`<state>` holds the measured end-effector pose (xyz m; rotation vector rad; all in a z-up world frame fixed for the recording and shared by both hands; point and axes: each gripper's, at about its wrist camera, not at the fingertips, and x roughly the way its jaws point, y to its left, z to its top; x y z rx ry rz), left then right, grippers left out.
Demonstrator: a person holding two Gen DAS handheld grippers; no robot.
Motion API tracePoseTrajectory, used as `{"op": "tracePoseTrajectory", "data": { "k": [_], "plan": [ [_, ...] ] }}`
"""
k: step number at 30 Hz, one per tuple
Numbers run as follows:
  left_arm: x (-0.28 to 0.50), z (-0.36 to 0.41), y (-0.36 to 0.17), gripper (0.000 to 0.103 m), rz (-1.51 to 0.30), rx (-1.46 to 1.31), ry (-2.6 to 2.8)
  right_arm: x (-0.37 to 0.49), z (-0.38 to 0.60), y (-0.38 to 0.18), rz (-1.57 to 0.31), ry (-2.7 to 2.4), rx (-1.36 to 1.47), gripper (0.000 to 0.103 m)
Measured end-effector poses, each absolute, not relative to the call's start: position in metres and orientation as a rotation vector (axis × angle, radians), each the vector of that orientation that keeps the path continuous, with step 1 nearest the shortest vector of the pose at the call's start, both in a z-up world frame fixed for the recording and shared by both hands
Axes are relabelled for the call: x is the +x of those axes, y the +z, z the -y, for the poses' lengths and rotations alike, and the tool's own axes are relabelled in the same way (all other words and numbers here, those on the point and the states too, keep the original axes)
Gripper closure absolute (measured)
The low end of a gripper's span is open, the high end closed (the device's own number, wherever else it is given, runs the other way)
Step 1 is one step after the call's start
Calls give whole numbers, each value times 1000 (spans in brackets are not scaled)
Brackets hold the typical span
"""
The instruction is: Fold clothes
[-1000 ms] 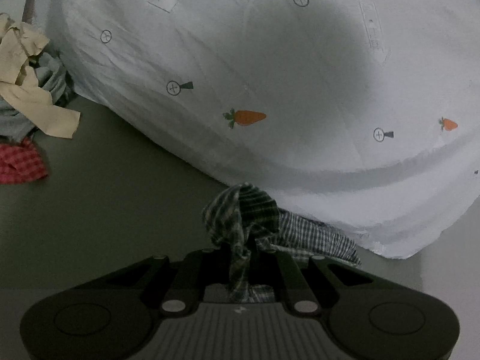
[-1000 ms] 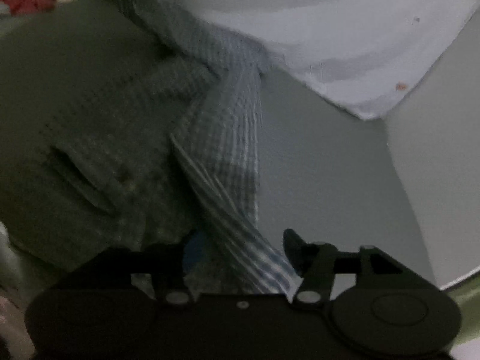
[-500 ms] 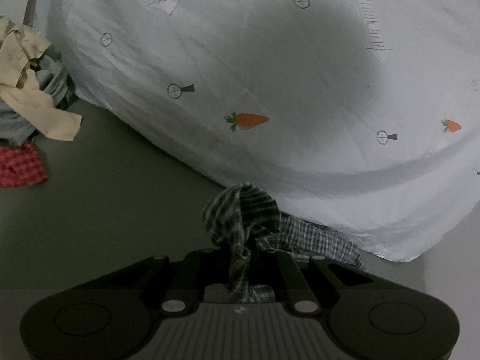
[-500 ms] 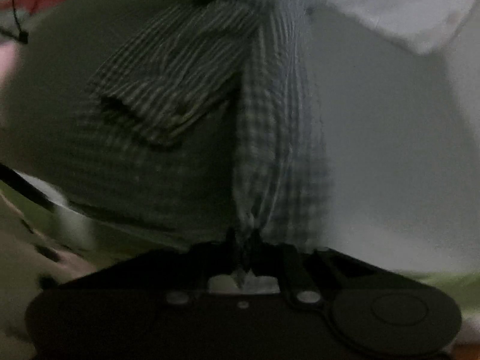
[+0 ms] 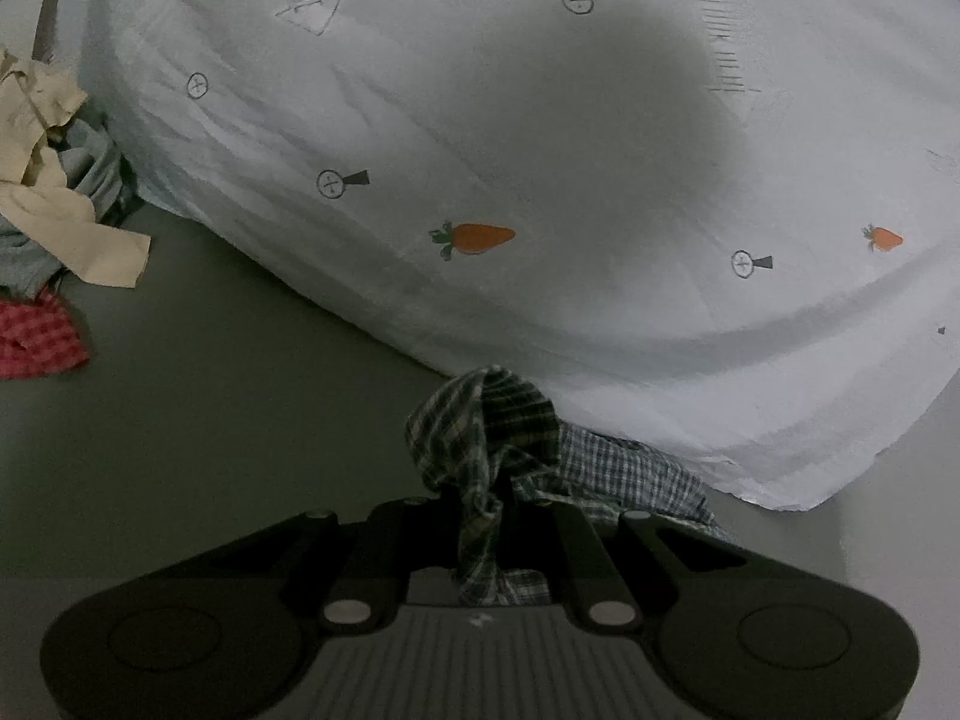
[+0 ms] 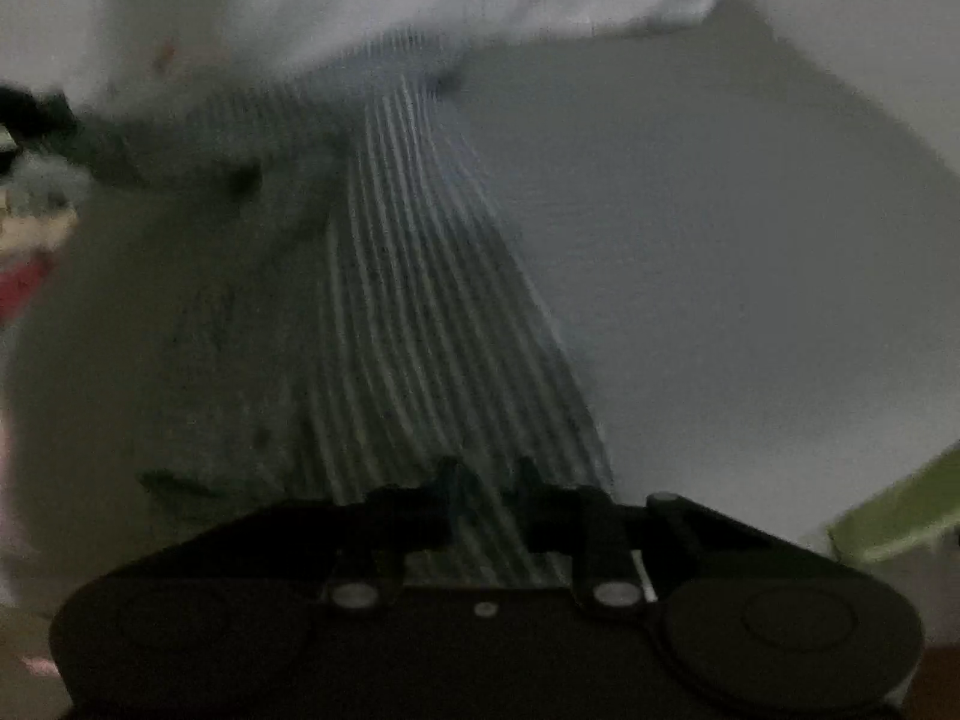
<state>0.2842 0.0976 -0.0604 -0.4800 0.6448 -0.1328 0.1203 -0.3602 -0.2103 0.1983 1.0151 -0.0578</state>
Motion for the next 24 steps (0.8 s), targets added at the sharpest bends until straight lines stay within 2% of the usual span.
{"op": "tracePoseTrajectory", "data": {
  "k": [4,9,19,20,22,24],
  "plan": [
    [277,-97,-51,94,-629,-454,-155,112,334,-218,-1113,96,134,84],
    [252,-79,-20,94,-554,-357,-290,104,322,-203,-1082,213,88,84],
    [140,90,-3,88,-590,253,-975,101,378,-200,-1006,-37,293,80],
    [130,108,-21,87,-645,310,-1027,100,381,-200,-996,-60,311,80],
    [110,143,-58,78,-759,424,-1120,99,390,-202,-987,-104,340,79],
    [95,171,-110,61,-894,511,-1152,100,396,-203,-983,-142,354,77]
  ]
}}
